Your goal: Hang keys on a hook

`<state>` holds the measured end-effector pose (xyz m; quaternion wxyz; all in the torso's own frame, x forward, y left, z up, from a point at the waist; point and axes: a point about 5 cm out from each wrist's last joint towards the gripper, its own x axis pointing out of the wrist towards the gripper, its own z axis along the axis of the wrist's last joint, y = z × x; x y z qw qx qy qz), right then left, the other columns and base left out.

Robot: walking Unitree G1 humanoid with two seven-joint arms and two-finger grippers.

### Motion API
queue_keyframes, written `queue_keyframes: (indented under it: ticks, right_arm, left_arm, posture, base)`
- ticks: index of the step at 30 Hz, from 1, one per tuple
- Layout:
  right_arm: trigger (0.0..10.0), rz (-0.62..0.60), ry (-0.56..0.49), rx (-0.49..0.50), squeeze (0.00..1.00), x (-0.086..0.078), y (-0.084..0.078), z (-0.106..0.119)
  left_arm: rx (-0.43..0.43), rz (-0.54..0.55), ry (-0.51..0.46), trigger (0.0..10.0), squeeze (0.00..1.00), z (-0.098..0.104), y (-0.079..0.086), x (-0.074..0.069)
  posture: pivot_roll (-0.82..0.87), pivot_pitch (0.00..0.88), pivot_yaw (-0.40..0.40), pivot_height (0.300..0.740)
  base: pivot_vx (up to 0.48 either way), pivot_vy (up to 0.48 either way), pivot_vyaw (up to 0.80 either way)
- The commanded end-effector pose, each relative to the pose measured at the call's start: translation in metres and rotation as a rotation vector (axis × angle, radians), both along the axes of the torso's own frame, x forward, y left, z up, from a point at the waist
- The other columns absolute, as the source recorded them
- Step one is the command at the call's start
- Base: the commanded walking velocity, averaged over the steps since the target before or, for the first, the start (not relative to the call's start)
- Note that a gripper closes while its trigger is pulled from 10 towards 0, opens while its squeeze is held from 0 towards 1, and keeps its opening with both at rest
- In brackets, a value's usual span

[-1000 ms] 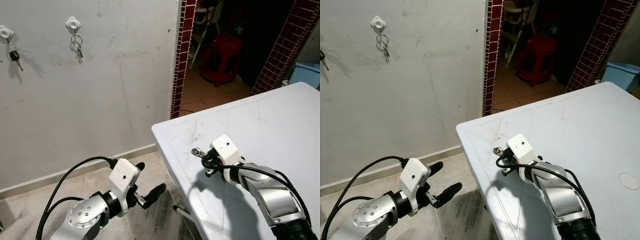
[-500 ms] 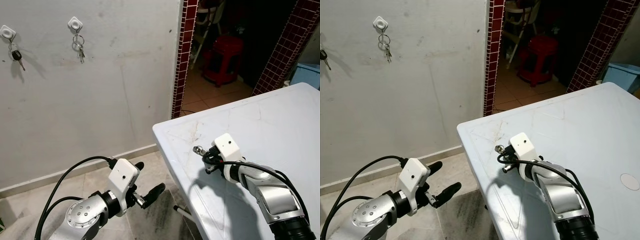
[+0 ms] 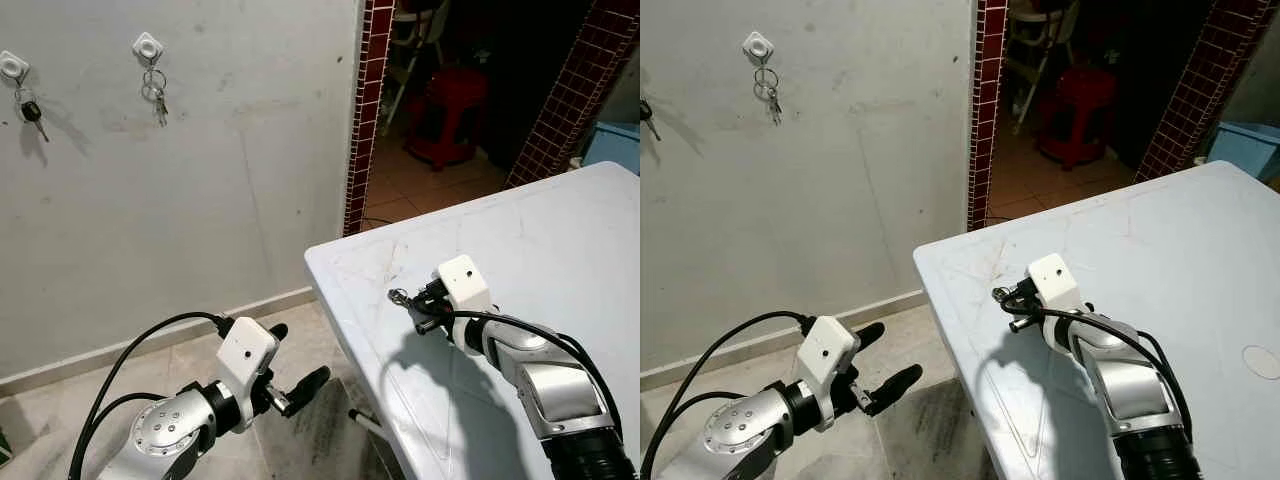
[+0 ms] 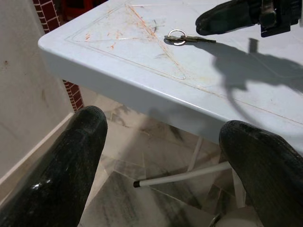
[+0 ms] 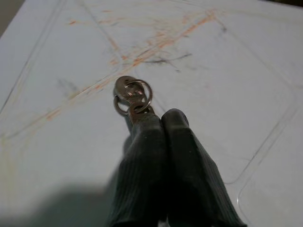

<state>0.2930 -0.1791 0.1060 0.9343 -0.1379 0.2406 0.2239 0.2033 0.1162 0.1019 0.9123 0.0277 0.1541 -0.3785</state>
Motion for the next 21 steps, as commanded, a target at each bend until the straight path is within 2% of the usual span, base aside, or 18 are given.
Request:
queue_keyframes:
  ticks: [1, 8, 14, 15, 16, 17, 21]
  right_arm:
    - [10.0, 0.060, -0.040, -0.027, 1.00, -0.002, 0.005, 0.004]
    - [10.0, 0.079, -0.023, 0.006, 1.00, -0.006, 0.008, -0.002]
    - [10.0, 0.078, -0.028, -0.012, 1.00, -0.003, 0.009, -0.009]
    - [10.0, 0.066, -0.025, -0.010, 0.13, -0.001, 0.009, -0.011]
    - [10.0, 0.066, -0.025, -0.010, 0.13, -0.001, 0.009, -0.011]
    - [10.0, 0.058, -0.018, -0.005, 0.00, 0.000, 0.009, -0.013]
    - [10.0, 0.043, 0.003, 0.000, 0.00, 0.004, 0.010, -0.019]
  left_arm:
    - [0.017, 0.001, -0.010, 10.0, 0.00, 0.001, 0.001, 0.001]
    - [0.018, -0.004, -0.009, 10.0, 0.00, 0.001, 0.000, 0.001]
    - [0.018, -0.006, -0.009, 10.0, 0.00, 0.001, 0.000, 0.001]
    - [0.018, -0.005, -0.009, 10.0, 0.00, 0.001, 0.000, 0.001]
    - [0.018, -0.005, -0.009, 10.0, 0.00, 0.001, 0.000, 0.001]
    - [0.018, -0.005, -0.009, 10.0, 0.00, 0.001, 0.000, 0.001]
    - [0.018, -0.004, -0.008, 10.0, 0.00, 0.001, 0.000, 0.000]
  posture:
    - [0.08, 0.021, 0.014, 0.740]
    - [0.08, 0.023, 0.015, 0.740]
    - [0.08, 0.027, 0.015, 0.740]
    - [0.08, 0.028, 0.015, 0.740]
    - [0.08, 0.028, 0.015, 0.740]
    - [0.08, 0.029, 0.015, 0.740]
    - [0.09, 0.030, 0.015, 0.740]
  base:
    - [0.000, 0.000, 0.00]
    - [0.000, 0.000, 0.00]
    - [0.000, 0.000, 0.00]
    - [0.000, 0.000, 0.00]
    - [0.000, 0.000, 0.00]
    - [0.000, 0.000, 0.00]
    - [0.000, 0.000, 0.00]
